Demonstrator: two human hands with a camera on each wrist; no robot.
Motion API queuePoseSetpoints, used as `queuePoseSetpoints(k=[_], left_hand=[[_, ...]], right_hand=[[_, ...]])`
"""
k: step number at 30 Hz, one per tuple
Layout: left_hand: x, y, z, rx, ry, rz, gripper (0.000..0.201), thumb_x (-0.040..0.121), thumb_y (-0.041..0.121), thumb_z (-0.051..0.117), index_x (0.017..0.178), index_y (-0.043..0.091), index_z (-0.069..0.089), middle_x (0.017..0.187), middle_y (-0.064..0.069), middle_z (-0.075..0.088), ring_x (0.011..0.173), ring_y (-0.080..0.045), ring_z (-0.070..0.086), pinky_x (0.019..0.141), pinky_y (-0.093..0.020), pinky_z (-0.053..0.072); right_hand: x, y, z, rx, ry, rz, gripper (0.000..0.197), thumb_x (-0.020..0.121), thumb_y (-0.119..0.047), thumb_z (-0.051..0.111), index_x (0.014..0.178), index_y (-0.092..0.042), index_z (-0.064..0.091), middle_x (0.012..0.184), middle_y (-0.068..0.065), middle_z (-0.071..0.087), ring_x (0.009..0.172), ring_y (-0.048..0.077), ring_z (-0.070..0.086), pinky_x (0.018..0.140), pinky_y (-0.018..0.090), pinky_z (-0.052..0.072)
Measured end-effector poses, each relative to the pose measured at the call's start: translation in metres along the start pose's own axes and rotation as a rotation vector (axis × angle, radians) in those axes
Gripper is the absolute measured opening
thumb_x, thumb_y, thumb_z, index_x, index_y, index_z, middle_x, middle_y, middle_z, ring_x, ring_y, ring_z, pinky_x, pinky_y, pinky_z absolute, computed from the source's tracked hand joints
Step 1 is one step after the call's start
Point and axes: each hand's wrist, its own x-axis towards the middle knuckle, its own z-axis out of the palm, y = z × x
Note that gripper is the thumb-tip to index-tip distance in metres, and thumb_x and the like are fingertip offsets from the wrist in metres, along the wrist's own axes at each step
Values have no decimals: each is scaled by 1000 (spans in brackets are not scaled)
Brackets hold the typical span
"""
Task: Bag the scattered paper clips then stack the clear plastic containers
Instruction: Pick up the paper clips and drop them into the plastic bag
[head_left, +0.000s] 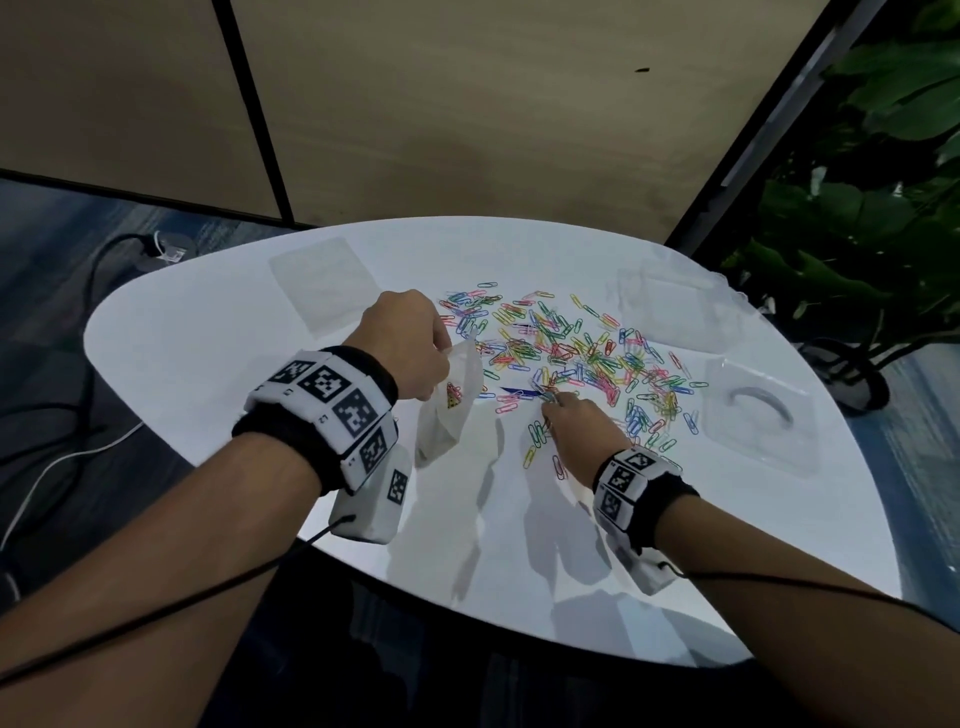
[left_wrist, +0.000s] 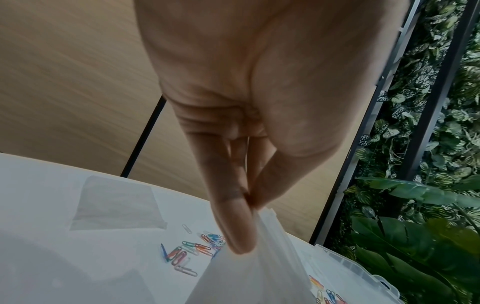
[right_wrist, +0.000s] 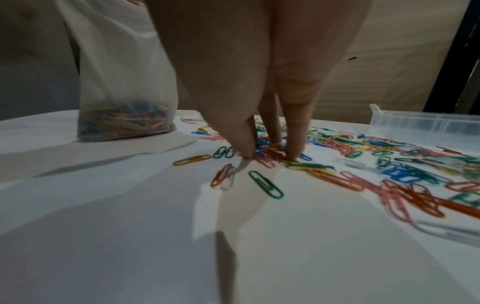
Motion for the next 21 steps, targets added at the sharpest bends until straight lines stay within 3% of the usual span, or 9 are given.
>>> queuePoseSetpoints(k=[3,7,11,13,15,17,19,21], left_hand=[[0,4,2,1,-15,3,27,88,-2,54,102,8,75,77,-3,70,62,-19,76,74,-34,64],[0,7,4,16,-40,7,28,87,-1,53,102,8,76,70,-3,70,62,-20,76,76,-35,64],[0,6,5,31,-44,6,28,87,0,53,100,10,76,69,-3,71,62,-19,76,77,-34,64],[1,7,6,36,-45,8,28,87,0,54,99,10,77,72,-3,71,62,-20,76,77,-35,64],[1,8,7,45,-50,10,27,86,-1,55,97,11,77,74,-4,72,63,-21,76,77,-36,64],[1,10,9,52,-57,13,27,85,-1,56,96,12,76,80,-6,72,66,-23,76,77,-36,64],[1,11,12,48,-65,18,27,84,-2,55,96,12,75,81,-7,71,67,-23,76,77,-36,64],[1,13,14,33,-71,18,27,85,-2,53,96,13,73,71,-2,68,62,-18,76,76,-33,63]], right_hand=[[3,0,-6,1,43,3,18,89,2,53,103,-6,62,105,11,57,90,28,61,67,29,43],[5,18,-17,175,41,143,23,86,4,54,89,-6,74,93,9,71,84,24,67,76,32,58],[0,30,-40,673,72,363,8,82,-5,72,83,-10,78,79,1,74,73,14,70,75,25,58],[-6,25,-56,1045,56,399,5,80,-3,75,83,-7,77,82,9,76,74,19,74,79,31,60],[-10,12,-76,1402,74,371,8,79,4,74,87,1,74,91,20,74,76,23,74,79,33,61],[-14,-6,-97,1672,85,307,12,81,8,70,93,7,70,92,21,71,74,23,72,75,27,61],[-19,-24,-112,1834,79,251,15,83,9,67,98,9,68,87,17,71,74,22,72,73,23,60],[-22,-37,-117,1901,51,228,13,84,10,66,96,8,68,85,16,72,74,21,72,74,23,60]])
